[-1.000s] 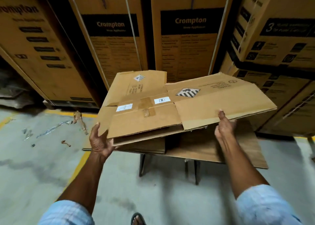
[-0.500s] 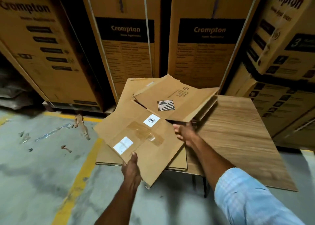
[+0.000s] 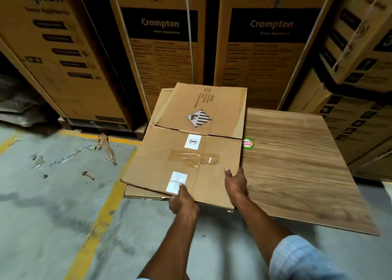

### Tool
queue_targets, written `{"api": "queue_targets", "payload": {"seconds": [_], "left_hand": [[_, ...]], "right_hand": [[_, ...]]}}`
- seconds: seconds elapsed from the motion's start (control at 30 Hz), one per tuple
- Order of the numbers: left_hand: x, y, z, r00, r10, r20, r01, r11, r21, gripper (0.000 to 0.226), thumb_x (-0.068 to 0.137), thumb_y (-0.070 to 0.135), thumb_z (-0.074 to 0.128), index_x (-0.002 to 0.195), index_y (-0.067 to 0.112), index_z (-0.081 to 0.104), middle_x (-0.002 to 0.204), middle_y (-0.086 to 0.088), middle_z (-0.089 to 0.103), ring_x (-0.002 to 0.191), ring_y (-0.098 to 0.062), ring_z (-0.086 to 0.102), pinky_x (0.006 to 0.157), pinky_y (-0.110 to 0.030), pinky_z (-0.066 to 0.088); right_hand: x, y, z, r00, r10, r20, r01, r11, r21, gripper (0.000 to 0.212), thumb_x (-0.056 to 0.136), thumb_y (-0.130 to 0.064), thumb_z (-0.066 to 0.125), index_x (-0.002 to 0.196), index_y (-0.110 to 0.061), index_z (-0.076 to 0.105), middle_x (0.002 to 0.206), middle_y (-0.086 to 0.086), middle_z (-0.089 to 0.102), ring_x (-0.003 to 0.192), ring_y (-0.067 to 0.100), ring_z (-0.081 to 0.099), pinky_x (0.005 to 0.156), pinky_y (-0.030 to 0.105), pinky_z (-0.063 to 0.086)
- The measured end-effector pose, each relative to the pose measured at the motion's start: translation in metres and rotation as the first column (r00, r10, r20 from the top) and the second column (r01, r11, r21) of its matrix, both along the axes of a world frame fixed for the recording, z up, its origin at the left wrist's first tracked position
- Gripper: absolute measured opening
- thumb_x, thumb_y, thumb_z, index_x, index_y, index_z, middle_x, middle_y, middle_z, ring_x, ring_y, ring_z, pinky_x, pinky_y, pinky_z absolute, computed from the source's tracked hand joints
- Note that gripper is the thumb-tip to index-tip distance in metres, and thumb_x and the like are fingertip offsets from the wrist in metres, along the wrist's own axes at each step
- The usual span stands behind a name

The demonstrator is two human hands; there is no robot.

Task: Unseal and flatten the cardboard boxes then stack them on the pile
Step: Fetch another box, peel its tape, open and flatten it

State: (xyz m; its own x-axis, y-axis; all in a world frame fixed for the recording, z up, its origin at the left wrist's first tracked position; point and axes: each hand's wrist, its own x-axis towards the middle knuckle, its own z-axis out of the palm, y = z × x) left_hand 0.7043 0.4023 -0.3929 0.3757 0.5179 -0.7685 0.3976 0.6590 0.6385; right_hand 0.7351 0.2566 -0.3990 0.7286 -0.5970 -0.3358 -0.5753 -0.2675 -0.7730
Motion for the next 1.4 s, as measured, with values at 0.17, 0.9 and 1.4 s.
{"api": "queue_targets", "payload": {"seconds": [0.17,0.9,1.4], "left_hand": [[0.03,0.062,0.014,0.938,-0.188,-0.29,0.323,0.773,0.545,0.089,0.066,0.031,0.091,0.141,0.015,0.045,0.141,-0.022,0.041,0.126,-0.042,0.045,0.103,-0.049,0.04],[0.171,0.22,-0.023,0.448,-0.798,-0.403,0.777,0.125,0.617,0.085,0.078,0.077,0.066,0.145,0.031,0.042,0.139,-0.008,0.061,0.121,-0.037,0.059,0.102,-0.052,0.048],[0.107,0.134,0.046,0.41,-0.84,-0.356,0.867,0.237,0.439,0.095,0.039,0.081,0.087,0.095,0.009,0.063,0.105,-0.012,0.067,0.084,-0.026,0.062,0.084,-0.04,0.054]], "right_hand": [[0.009,-0.024,-0.002,0.988,0.111,0.106,-0.107,0.993,-0.049,0.038,0.101,-0.039,0.057,0.129,-0.015,0.057,0.121,0.017,0.07,0.109,0.04,0.065,0.091,0.041,0.052],[0.031,-0.003,-0.02,0.945,-0.075,-0.319,0.053,0.996,-0.077,0.094,0.079,-0.081,0.051,0.13,-0.002,0.057,0.131,0.023,0.061,0.119,0.042,0.057,0.097,0.044,0.047],[-0.082,-0.096,0.051,0.957,-0.21,-0.201,0.243,0.957,0.156,0.121,0.048,-0.099,0.061,0.127,-0.007,0.067,0.126,0.012,0.069,0.112,0.032,0.065,0.102,0.043,0.052]]}}
